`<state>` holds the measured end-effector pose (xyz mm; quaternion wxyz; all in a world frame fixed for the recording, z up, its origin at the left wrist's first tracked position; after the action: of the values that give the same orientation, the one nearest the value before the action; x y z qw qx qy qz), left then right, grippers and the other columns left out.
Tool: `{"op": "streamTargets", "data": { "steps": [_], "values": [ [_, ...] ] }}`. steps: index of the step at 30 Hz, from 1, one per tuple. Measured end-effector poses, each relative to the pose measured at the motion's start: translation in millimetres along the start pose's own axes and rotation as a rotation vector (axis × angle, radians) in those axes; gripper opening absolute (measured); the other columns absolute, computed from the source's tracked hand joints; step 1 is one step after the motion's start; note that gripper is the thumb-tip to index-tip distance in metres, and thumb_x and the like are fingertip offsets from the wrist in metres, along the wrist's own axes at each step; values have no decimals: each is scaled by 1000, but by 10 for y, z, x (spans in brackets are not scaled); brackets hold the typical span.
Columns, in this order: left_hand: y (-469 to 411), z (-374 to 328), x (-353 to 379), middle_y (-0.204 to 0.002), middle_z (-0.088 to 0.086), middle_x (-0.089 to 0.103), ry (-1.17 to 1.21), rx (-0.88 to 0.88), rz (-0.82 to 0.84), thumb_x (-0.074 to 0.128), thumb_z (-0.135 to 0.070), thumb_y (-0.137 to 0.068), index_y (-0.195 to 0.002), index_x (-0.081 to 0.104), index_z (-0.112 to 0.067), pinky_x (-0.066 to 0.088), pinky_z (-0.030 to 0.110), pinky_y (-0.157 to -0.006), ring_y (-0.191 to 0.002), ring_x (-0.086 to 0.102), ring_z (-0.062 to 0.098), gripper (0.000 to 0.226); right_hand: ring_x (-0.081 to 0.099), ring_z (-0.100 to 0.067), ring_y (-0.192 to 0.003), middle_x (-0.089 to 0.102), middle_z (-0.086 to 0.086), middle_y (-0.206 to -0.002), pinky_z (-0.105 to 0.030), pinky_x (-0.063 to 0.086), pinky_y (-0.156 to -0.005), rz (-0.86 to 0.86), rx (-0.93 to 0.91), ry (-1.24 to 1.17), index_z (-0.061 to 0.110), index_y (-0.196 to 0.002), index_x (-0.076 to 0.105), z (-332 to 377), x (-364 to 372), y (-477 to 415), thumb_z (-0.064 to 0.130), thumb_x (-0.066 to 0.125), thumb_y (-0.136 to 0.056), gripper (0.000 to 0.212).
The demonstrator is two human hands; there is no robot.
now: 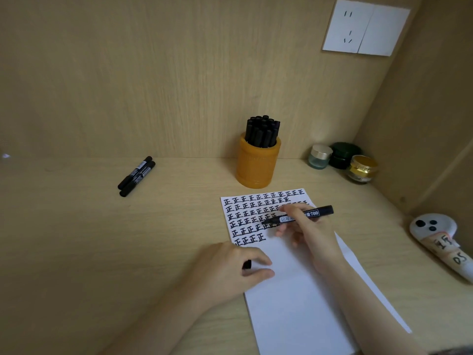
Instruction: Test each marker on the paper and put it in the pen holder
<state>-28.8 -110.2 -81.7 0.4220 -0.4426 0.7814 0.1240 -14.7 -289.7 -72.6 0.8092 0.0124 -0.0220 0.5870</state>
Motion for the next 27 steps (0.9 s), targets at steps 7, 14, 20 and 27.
{"op": "streamTargets", "data": {
  "steps": [7, 14, 20, 27],
  "values": [
    [3, 6, 24, -52, -13, 47, -12, -20, 46, 61, -57, -79, -103, 66, -41, 42, 19, -65, -55, 48, 4, 29, 45, -9, -45, 52, -4, -54, -18, 39, -48, -114, -40, 158, 11, -64, 56, -40, -10, 6, 21, 75, -82, 28],
    [2, 5, 30, -52, -12, 47, 0, -34, 57, 62, -56, -79, -101, 66, -40, 44, 21, -66, -56, 48, 4, 28, 42, -5, -45, 47, 6, -50, -25, 34, -57, -132, -66, 231, 13, -65, 51, -127, -34, -35, 14, 67, -86, 26],
    [7, -12, 16, -50, -12, 44, -8, -47, 52, 63, -56, -80, -101, 66, -41, 39, 18, -62, -53, 47, 1, 26, 44, -1, -43, 48, 14, -44, -24, 33, -57, -98, -106, 246, 14, -64, 52, -140, -3, -31, 15, 68, -86, 27],
    [7, -23, 10, -51, -13, 43, -12, -41, 54, 62, -54, -80, -102, 66, -40, 41, 19, -65, -54, 47, 3, 26, 45, 0, -46, 50, 13, -47, -19, 34, -54, -97, -138, 291, 11, -65, 52, -147, 7, -29, 17, 69, -86, 27]
  ]
}}
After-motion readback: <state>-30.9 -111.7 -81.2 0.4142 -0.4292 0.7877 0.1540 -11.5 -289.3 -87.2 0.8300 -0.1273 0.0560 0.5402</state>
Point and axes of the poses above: each hand's wrist, its own y-axis away from the middle knuckle, its own x-axis out of the palm, z = x × y, the point moved 4 cm from there along -y, towards the middle knuckle
